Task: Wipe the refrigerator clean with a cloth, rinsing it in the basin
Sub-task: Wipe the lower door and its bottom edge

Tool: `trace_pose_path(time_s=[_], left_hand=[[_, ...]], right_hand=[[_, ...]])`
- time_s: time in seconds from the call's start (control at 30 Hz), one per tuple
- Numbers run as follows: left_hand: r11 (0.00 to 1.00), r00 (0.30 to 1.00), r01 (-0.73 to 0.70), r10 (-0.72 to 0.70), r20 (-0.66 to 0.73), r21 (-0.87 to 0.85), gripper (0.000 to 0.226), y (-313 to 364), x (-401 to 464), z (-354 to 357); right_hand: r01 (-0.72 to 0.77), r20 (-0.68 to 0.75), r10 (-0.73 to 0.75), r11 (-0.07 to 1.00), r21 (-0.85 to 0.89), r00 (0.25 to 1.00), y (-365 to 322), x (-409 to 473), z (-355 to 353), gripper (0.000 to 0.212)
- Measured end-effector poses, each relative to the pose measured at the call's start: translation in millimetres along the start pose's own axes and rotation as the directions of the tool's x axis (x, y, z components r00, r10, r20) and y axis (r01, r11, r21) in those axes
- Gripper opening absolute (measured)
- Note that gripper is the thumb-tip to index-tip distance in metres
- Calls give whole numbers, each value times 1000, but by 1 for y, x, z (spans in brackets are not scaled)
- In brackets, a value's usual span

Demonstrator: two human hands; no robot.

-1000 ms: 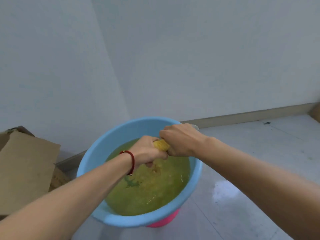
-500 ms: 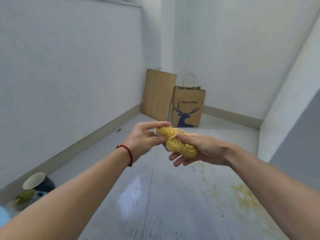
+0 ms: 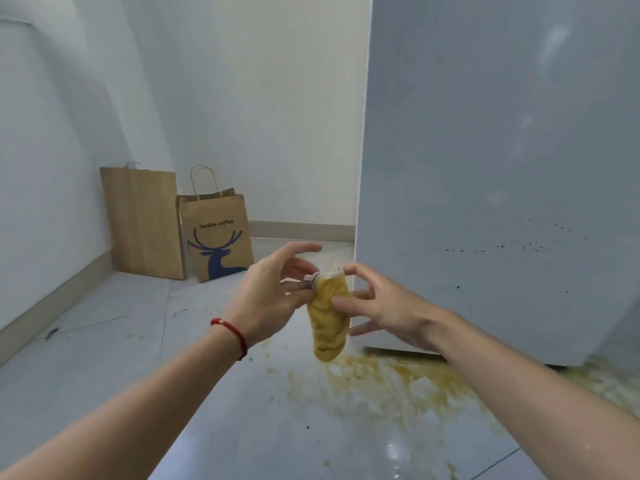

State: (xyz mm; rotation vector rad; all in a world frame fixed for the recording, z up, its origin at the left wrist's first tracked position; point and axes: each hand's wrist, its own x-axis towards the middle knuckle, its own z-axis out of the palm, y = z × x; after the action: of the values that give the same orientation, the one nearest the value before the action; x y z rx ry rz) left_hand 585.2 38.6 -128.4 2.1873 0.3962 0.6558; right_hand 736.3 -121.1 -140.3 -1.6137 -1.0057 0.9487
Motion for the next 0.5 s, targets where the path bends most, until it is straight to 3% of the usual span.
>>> trace_pose_path(time_s=[0.1,0.23,0.3,0.4,0.43,0.5], left_hand=[[1000,998,-29,29,-52,-1,50,16,3,27],[994,996,63,-69,-61,-92,36,36,7,50],[965,979,204,-196,63,-167,34,47,9,59],[831,851,452,-293,436,-323,48,63,7,69],[825,829,470,-291,478,-313,55,67,6,75],[873,850,421,-284,444,-248,61,78,7,85]], right_hand=[[67,-141,-77,995,-74,987,6,-22,-36,34],[105,-231,-111,994,-37,967,5,-37,-69,34],[136,-237,-140,990,-32,961,3,-40,-79,42],[237,-244,-245,970,-62,938,-6,-36,-82,32],[270,-213,-280,960,-79,936,-10,-35,-84,24],[317,-125,-332,940,-126,935,-16,-34,-89,15]])
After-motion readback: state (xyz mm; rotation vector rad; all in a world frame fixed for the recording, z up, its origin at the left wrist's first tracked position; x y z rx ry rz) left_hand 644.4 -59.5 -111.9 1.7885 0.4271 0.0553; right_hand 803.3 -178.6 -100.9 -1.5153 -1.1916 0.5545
